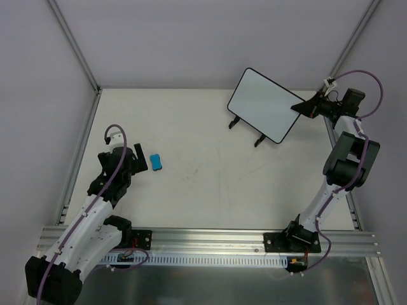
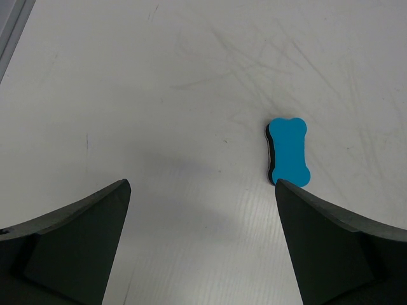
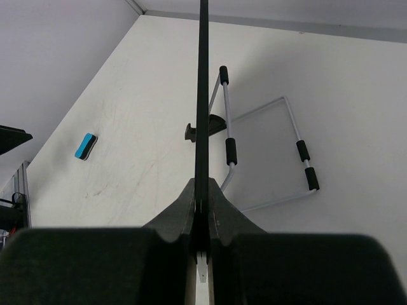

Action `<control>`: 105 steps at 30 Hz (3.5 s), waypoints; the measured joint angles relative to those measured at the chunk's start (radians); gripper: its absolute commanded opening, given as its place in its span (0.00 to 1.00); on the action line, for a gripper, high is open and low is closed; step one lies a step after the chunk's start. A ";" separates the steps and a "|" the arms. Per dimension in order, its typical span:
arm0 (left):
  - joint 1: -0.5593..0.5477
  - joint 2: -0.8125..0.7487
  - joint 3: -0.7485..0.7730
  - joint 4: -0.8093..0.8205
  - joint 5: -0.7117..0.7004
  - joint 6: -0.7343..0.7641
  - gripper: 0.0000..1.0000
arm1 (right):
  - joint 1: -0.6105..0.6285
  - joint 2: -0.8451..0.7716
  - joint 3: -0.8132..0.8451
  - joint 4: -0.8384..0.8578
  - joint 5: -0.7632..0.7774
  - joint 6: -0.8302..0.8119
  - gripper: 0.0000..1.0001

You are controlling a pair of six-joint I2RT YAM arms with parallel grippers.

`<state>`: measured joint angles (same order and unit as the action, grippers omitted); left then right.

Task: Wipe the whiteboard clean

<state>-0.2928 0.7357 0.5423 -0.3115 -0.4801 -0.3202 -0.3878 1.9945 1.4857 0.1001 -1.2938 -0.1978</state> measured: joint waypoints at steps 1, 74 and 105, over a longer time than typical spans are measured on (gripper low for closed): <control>0.000 0.004 0.000 0.000 0.000 0.000 0.99 | 0.000 0.008 0.006 0.000 -0.006 -0.003 0.00; 0.000 -0.006 -0.003 0.038 0.008 0.025 0.99 | -0.075 -0.083 -0.222 -0.044 0.078 -0.001 0.99; 0.000 -0.111 0.690 -0.073 0.045 0.269 0.99 | -0.032 -1.061 0.121 -0.582 0.769 0.033 0.99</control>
<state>-0.2928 0.6247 1.2324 -0.3843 -0.4347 -0.0513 -0.4202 0.9337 1.6070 -0.4820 -0.5251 -0.1646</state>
